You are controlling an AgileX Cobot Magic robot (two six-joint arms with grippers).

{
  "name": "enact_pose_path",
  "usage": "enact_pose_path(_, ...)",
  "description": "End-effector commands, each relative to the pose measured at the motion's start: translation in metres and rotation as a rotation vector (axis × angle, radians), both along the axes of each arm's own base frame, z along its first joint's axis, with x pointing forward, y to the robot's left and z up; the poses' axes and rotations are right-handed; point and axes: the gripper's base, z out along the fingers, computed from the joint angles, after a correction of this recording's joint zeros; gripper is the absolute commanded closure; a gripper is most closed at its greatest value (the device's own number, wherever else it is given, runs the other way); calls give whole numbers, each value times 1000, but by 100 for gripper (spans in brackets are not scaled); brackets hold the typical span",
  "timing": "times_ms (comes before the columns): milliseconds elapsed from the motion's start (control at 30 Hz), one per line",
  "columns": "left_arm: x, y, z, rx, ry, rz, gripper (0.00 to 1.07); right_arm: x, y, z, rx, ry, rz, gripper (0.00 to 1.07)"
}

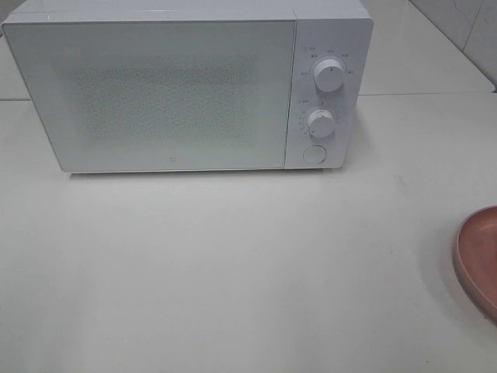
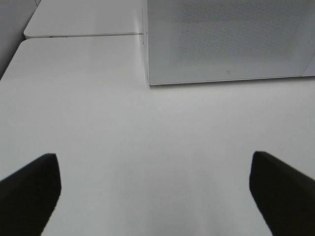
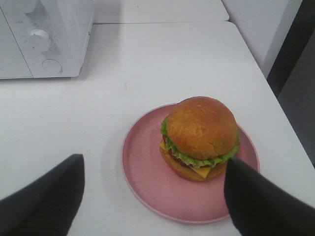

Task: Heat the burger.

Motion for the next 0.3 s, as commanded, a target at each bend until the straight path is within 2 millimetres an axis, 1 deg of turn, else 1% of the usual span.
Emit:
enact_pose_path(33, -3, -1, 0, -10, -31, 2, 7, -3, 0, -1, 1, -32, -1, 34)
enact_pose_path(300, -3, -1, 0, -10, -31, 2, 7, -3, 0, -1, 1, -32, -1, 34)
